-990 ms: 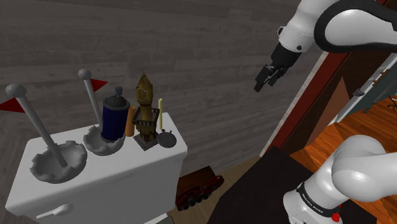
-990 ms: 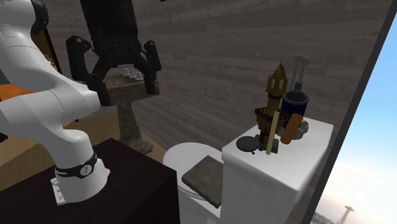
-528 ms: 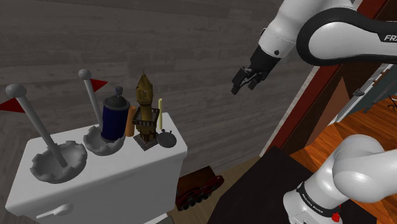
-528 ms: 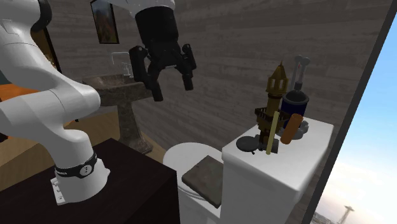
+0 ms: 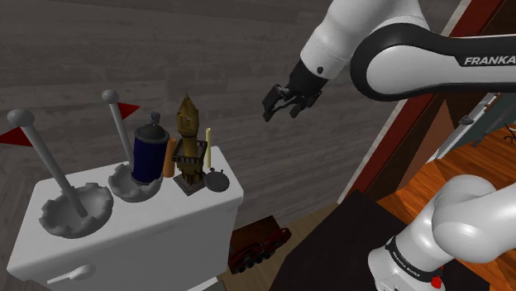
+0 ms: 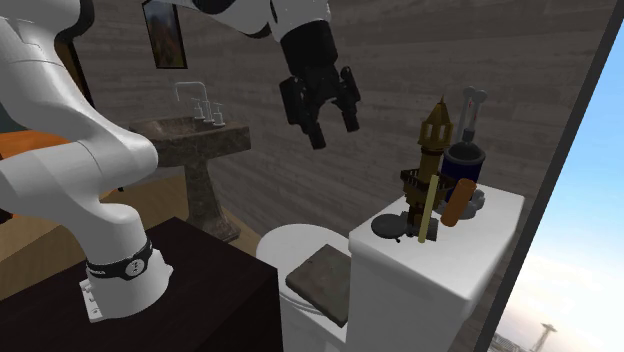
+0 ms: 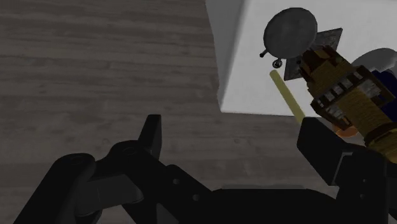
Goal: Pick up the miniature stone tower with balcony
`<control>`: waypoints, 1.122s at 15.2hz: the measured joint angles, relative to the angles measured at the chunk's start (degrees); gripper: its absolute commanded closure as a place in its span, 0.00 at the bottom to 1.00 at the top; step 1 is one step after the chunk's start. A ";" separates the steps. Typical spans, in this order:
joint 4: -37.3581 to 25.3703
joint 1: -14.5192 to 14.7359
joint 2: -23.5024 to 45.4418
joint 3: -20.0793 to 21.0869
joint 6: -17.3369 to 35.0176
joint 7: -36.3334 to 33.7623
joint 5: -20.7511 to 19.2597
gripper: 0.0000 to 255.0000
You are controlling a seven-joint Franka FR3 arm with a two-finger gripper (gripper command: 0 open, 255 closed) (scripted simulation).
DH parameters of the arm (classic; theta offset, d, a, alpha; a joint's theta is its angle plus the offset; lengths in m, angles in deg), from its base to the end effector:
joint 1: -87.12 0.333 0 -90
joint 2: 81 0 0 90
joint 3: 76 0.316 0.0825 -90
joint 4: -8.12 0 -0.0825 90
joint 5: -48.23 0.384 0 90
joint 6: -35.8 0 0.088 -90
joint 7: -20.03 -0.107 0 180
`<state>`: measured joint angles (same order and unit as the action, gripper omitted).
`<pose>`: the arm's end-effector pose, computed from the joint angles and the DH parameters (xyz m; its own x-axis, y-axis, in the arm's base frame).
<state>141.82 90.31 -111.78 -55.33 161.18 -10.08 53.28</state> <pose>0.3857 0.1973 0.5595 0.9192 -0.1670 0.3566 -0.1419 -0.9852 -0.0957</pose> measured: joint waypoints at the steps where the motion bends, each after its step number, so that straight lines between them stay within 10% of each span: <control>1: -0.67 -0.23 1.02 1.07 1.21 -1.46 -0.21 0.00; 9: -11.87 -4.57 13.33 12.25 8.43 -16.66 -7.50 0.00; 17: -27.79 -8.17 29.76 23.46 9.24 -36.98 -27.18 0.00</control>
<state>114.02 82.14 -82.02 -31.87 170.43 -47.06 26.11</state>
